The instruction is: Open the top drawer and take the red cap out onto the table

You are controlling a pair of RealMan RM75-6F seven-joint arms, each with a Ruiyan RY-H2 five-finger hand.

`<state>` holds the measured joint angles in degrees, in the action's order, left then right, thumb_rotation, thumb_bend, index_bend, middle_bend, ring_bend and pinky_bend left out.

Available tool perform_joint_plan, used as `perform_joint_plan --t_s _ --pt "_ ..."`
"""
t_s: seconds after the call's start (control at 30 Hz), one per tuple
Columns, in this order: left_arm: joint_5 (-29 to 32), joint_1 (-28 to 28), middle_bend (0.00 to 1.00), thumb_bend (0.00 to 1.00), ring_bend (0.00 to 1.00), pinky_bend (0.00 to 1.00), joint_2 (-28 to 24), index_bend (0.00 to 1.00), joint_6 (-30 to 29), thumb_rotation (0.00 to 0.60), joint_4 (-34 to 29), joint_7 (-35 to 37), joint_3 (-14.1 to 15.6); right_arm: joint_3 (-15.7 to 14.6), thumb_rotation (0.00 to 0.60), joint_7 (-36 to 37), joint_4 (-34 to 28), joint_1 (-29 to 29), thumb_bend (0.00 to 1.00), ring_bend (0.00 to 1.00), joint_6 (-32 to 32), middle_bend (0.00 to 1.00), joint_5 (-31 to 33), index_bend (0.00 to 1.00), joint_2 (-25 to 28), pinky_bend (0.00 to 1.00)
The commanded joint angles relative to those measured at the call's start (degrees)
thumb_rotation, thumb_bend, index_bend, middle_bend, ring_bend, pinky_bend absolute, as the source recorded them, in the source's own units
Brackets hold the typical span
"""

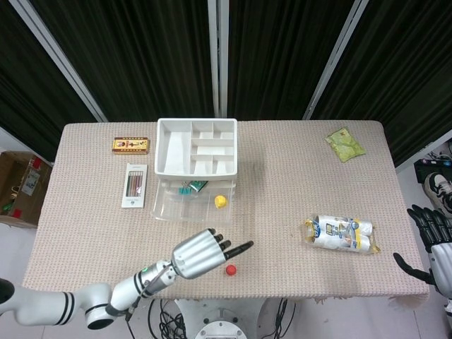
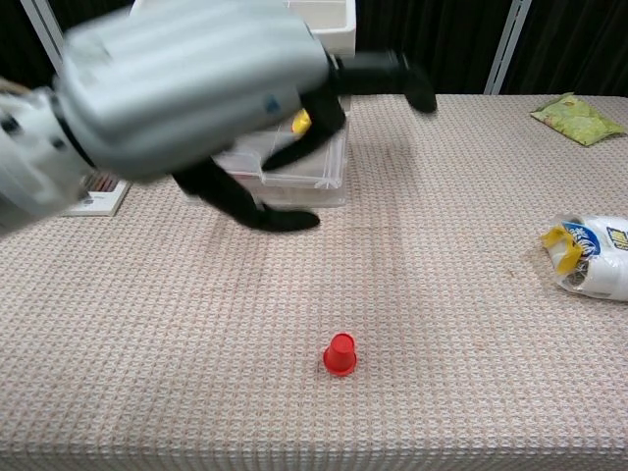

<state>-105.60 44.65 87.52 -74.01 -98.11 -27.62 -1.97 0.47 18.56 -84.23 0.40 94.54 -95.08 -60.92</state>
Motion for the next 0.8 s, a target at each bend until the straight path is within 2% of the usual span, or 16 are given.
perform_joint_plan --t_s 0.03,0.13,0.3,0.4,0.47,0.57,0.8 --pt "4.43 -6.25 0.68 0.17 0.76 1.0 -8.18 0.22 -9.99 0.6 -6.33 7.32 -4.5 0.0 0.6 0.13 0.02 -0.02 0.18 0.0 0.06 0.06 -0.03 0.0 0.09 0.0" --pt "12.11 -10.35 0.61 0.17 0.66 0.92 -13.81 0.24 -12.26 0.6 -8.25 11.91 -5.83 -0.05 0.6 0.14 0.05 0.12 0.18 0.0 -0.08 0.06 -0.26 0.0 0.28 0.0" --pt "23.62 -17.56 0.45 0.16 0.44 0.48 -22.35 0.26 -12.87 0.6 -7.57 17.08 -4.84 0.01 0.6 0.31 -0.11 0.61 0.18 0.0 -0.55 0.06 -0.52 0.0 0.69 0.0" --pt "28.87 -20.88 0.37 0.16 0.34 0.32 -25.53 0.26 -11.12 0.6 -5.92 17.46 -2.79 0.03 0.6 0.52 -0.04 0.87 0.18 0.0 -1.04 0.06 -0.4 0.0 0.72 0.0" --pt "30.68 -23.28 0.35 0.16 0.32 0.3 -26.06 0.26 -11.26 0.6 -3.67 15.96 -1.12 -0.07 0.6 0.6 0.06 1.15 0.18 0.0 -1.54 0.06 -0.49 0.0 0.59 0.0" --pt "29.95 -26.94 0.34 0.16 0.31 0.28 -25.22 0.26 -13.33 0.6 -0.44 15.18 1.45 -0.12 0.6 0.56 0.1 1.59 0.18 0.0 -2.21 0.06 -0.59 0.0 0.4 0.0" --pt "22.4 -34.75 0.34 0.15 0.31 0.27 -22.25 0.26 -21.05 0.6 3.81 15.69 6.23 -0.41 0.6 -0.17 0.2 2.81 0.18 0.0 -4.14 0.06 -1.02 0.0 -0.66 0.0"
